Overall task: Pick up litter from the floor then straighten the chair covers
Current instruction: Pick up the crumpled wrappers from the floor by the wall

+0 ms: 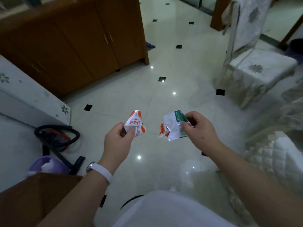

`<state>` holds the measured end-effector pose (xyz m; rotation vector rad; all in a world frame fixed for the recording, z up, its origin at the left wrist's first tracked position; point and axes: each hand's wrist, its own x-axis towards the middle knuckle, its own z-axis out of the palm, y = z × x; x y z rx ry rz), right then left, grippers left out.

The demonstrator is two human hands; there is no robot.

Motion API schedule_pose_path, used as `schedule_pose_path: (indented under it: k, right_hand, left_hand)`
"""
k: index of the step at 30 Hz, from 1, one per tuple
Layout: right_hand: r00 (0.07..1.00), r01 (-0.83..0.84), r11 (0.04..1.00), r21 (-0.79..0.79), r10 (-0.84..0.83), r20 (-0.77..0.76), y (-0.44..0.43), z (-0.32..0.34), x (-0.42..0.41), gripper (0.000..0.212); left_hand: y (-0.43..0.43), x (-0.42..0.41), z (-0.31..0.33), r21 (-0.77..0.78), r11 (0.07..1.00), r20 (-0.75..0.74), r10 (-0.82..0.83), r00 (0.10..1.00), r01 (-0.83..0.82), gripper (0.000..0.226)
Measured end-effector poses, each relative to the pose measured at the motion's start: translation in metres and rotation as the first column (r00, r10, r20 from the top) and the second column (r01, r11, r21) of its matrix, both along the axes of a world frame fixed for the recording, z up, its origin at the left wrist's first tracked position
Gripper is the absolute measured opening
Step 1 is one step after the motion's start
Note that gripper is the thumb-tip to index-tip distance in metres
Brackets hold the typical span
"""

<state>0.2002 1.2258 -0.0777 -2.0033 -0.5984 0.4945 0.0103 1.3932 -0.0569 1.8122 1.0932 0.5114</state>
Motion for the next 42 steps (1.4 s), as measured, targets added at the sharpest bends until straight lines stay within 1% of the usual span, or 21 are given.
schedule_pose_path:
  k: [4, 8, 14, 19, 21, 24, 27, 29, 31, 34, 36, 38, 42]
  right_hand:
    - [0.994, 0.103, 0.994, -0.039, -0.102, 0.023, 0.005, -0.009, 0.038, 0.014]
    - [0.983, 0.182, 0.980, -0.082, -0.180, 0.033, 0.012, -0.013, 0.081, 0.013]
    - [0.938, 0.348, 0.929, -0.127, -0.343, 0.060, 0.046, -0.021, 0.170, 0.011]
    - [0.927, 0.375, 0.902, -0.216, -0.357, 0.116, 0.098, -0.007, 0.241, 0.014]
    - [0.910, 0.411, 0.887, -0.208, -0.388, 0.147, 0.118, 0.003, 0.266, 0.013]
    - [0.882, 0.466, 0.866, -0.179, -0.438, 0.175, 0.141, 0.013, 0.299, 0.013]
    - [0.889, 0.454, 0.861, -0.230, -0.421, 0.178, 0.154, 0.015, 0.327, 0.007]
    - [0.886, 0.462, 0.854, -0.239, -0.433, 0.165, 0.162, 0.012, 0.350, 0.007]
    - [0.877, 0.480, 0.852, -0.209, -0.460, 0.138, 0.170, 0.005, 0.379, 0.009]
    - [0.868, 0.496, 0.845, -0.201, -0.489, 0.087, 0.178, -0.010, 0.431, 0.018]
    - [0.857, 0.513, 0.837, -0.192, -0.513, 0.055, 0.183, -0.021, 0.471, 0.019]
    - [0.845, 0.530, 0.830, -0.172, -0.533, 0.033, 0.189, -0.032, 0.514, 0.018]
    - [0.852, 0.517, 0.839, -0.172, -0.524, 0.008, 0.200, -0.033, 0.601, 0.006]
  left_hand:
    - [0.025, 0.060, -0.003, 0.016, 0.993, -0.008, -0.114, 0.993, 0.114, 0.009]
    - [0.054, 0.125, -0.011, 0.008, 0.982, 0.020, -0.190, 0.982, 0.190, 0.010]
    - [0.125, 0.240, -0.022, -0.018, 0.970, 0.111, -0.239, 0.965, 0.243, 0.014]
    - [0.184, 0.333, -0.024, -0.069, 0.942, 0.123, -0.319, 0.940, 0.329, 0.011]
    - [0.203, 0.368, -0.027, -0.087, 0.923, 0.139, -0.361, 0.922, 0.375, 0.009]
    - [0.223, 0.420, -0.026, -0.089, 0.894, 0.116, -0.429, 0.896, 0.439, 0.008]
    - [0.233, 0.465, -0.024, -0.084, 0.862, 0.141, -0.487, 0.862, 0.501, 0.013]
    - [0.238, 0.495, -0.026, -0.102, 0.837, 0.134, -0.523, 0.842, 0.537, 0.014]
    - [0.242, 0.526, -0.030, -0.091, 0.826, 0.119, -0.545, 0.830, 0.556, 0.012]
    - [0.252, 0.576, -0.035, -0.073, 0.830, 0.093, -0.546, 0.833, 0.552, 0.008]
    - [0.259, 0.612, -0.041, -0.067, 0.828, 0.073, -0.553, 0.830, 0.557, 0.006]
    - [0.265, 0.648, -0.044, -0.058, 0.831, 0.040, -0.552, 0.833, 0.554, 0.005]
    - [0.271, 0.728, -0.036, -0.037, 0.831, -0.015, -0.556, 0.831, 0.555, 0.006]
